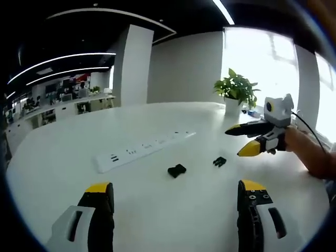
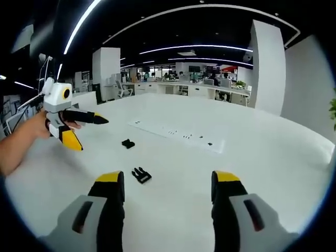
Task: Snap the two parts of the plastic buckle together until the buckle closes and remains connected.
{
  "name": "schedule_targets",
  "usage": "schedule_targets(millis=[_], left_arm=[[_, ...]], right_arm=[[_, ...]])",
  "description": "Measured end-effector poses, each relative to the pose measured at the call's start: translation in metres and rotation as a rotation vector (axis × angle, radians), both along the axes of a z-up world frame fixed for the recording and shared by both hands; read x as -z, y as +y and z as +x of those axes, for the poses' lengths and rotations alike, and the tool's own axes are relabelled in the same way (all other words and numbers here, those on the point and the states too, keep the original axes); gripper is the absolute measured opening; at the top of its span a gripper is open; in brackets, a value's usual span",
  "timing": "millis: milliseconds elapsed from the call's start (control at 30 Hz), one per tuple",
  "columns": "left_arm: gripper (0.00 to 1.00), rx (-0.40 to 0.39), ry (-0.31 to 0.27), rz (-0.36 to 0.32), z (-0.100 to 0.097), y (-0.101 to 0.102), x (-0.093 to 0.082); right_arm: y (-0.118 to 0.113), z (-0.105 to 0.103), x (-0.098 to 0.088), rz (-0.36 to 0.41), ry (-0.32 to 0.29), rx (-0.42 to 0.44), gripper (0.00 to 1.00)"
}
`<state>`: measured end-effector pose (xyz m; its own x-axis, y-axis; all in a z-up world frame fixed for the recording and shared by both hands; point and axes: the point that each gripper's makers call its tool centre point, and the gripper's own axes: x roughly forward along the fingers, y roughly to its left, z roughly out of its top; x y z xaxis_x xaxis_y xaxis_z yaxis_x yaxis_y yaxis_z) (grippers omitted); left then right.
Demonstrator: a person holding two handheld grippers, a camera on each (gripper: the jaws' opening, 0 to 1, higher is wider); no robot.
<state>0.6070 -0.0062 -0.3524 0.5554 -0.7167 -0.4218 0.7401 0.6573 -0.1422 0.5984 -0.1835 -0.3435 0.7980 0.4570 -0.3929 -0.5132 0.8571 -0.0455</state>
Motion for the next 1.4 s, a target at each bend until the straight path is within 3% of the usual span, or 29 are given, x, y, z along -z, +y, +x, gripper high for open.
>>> schedule_targets(millis=[400,700,767,800,833,1167,1400], left_arm=[[0.99,-0.029,-0.027,-0.029,0.010,0.006,-0.010],[0.99,-0.018,-0.016,-0.038,0.014,0.001,-0.010],[0.99,-0.014,-0.014,-0.038,0.016,-0.002,-0.009],[0.99,-0.012,-0.015,-0.037,0.016,-0.003,-0.009],[0.99,-0.009,-0.014,-0.034,0.017,-0.004,-0.008],[0.99,-0.055,-0.010,-0.033,0.035,0.003,-0.006],[0.99,-0.042,-0.017,-0.024,0.040,0.001,-0.006]], right_arm=[[0.008,0.003,0.006,-0.015,0.030,-0.035,0.68],[0.004,0.009,0.003,-0.034,-0.001,-0.029,0.76],[0.004,0.010,0.003,-0.034,-0.004,-0.030,0.86],[0.006,0.010,0.003,-0.034,-0.012,-0.050,0.97],[0.011,0.008,0.005,-0.038,-0.008,-0.080,0.99],[0.010,0.013,0.008,-0.038,0.000,-0.095,1.00],[0.019,0.022,0.004,-0.016,-0.015,-0.106,0.98]])
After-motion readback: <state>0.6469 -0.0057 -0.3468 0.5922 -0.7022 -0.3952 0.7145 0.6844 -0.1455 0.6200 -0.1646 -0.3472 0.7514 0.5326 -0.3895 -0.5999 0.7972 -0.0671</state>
